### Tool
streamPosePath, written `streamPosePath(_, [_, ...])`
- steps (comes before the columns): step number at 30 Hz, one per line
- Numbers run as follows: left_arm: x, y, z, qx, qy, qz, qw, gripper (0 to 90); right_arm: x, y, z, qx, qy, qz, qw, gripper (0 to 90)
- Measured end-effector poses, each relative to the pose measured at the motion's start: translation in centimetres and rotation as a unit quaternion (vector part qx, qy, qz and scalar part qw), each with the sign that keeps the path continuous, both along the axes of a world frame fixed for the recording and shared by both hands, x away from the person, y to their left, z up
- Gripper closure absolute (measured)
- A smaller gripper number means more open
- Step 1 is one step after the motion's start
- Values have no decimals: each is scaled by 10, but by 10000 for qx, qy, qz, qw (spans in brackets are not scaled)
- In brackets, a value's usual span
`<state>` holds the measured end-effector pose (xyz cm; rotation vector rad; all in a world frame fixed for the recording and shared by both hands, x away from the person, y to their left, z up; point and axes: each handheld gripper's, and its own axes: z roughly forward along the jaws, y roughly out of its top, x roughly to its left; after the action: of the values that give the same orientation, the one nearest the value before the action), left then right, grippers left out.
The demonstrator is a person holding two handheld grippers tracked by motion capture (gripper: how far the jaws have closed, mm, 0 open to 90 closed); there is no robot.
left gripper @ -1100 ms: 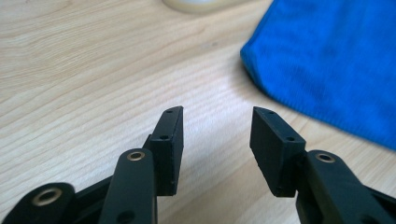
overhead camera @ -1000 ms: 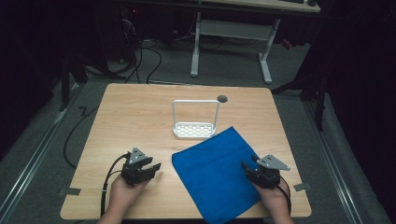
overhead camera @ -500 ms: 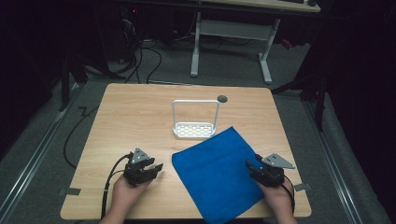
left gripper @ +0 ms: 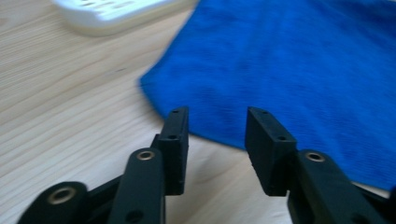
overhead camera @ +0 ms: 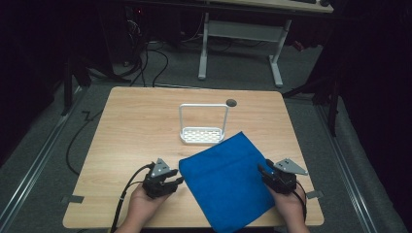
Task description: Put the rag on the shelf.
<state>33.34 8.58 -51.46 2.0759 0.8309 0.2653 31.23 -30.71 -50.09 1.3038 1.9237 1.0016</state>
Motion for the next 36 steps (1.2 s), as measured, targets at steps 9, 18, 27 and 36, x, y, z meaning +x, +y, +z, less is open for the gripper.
streamPosePath(9, [-22, -47, 0, 198, 173, -881, 9958, 810, 0, -2, 2, 73, -36, 25, 10000, 638])
streamPosePath(18, [-35, -74, -11, 505, 296, -1396, 9885, 900, -3, -6, 6, 185, -41, 93, 9998, 765])
streamPosePath(27, [-34, -56, -11, 485, 393, -1417, 9879, 900, -4, -9, 11, 242, -134, 139, 9995, 900])
streamPosePath(36, [-23, -29, -12, 310, 657, -1155, 9906, 900, 17, 2, -5, -117, 369, 365, 9986, 900])
